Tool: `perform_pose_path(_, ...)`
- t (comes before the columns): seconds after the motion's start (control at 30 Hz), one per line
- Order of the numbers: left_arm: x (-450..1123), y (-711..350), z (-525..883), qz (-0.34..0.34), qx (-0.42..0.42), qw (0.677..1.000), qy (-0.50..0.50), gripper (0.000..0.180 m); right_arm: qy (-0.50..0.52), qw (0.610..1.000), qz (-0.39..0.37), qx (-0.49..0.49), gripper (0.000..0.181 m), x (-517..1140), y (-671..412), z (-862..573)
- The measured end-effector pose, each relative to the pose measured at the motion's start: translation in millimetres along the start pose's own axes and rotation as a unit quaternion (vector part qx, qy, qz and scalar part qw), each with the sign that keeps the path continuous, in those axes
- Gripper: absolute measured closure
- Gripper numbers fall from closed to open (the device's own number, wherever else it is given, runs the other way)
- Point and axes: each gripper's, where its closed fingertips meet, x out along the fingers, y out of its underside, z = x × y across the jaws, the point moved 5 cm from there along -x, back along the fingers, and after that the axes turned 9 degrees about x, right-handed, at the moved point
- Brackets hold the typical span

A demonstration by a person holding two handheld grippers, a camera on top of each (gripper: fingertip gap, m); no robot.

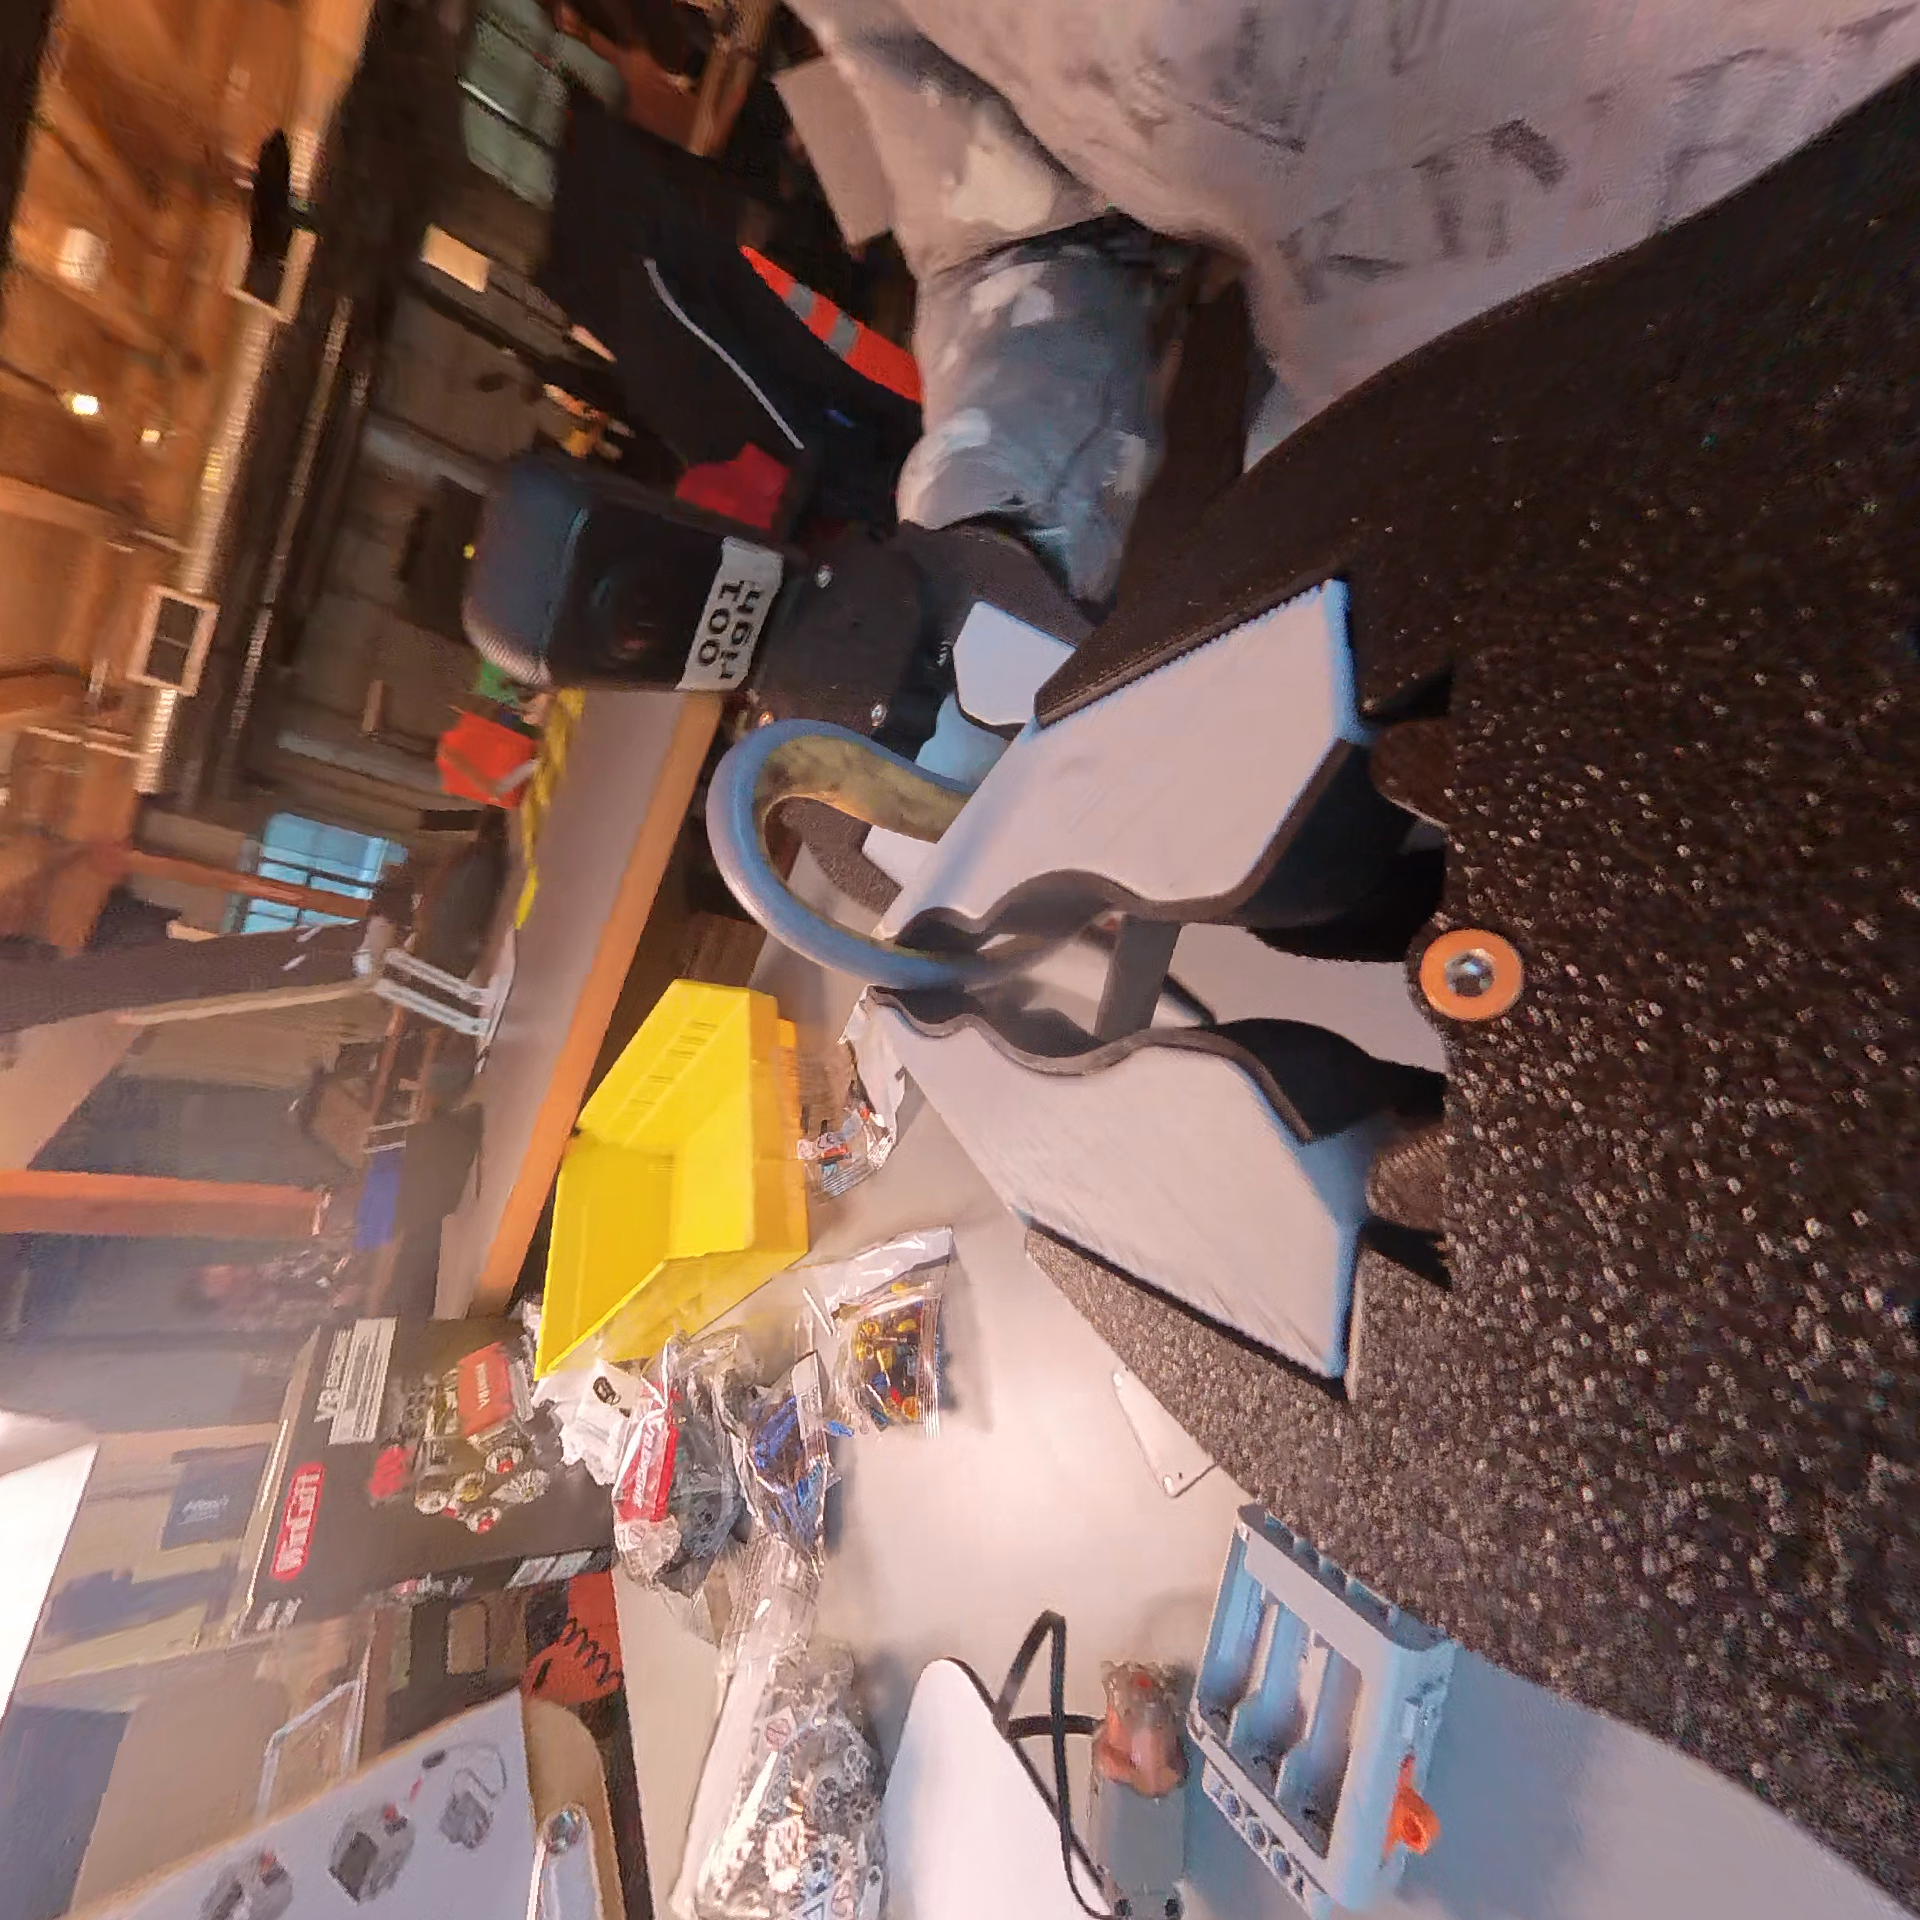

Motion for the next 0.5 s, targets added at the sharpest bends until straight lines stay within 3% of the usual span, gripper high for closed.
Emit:
perform_pose_path(0.13, -4, 7, 31, 0.005, -0.062, 0.998, -0.003, 0.177, 0.051, 0.998, -0.022, 0.003, 0.161, -2, -8, -25)
perform_pose_path(0.3, -26, 18, 43, 0.016, -0.048, 0.998, -0.026, 0.163, 0.047, 0.998, 0.027, 0.026, 0.163, -25, 6, -50)
perform_pose_path(0.37, -35, 31, 47, 0.050, -0.013, 0.997, -0.060, 0.159, 0.024, 0.997, 0.061, 0.051, 0.162, -33, 17, -60)
perform_pose_path(0.5, -33, 78, 58, 0.184, 0.027, 0.978, -0.094, 0.148, 0.017, 0.988, 0.143, 0.063, 0.162, -39, 37, -78)
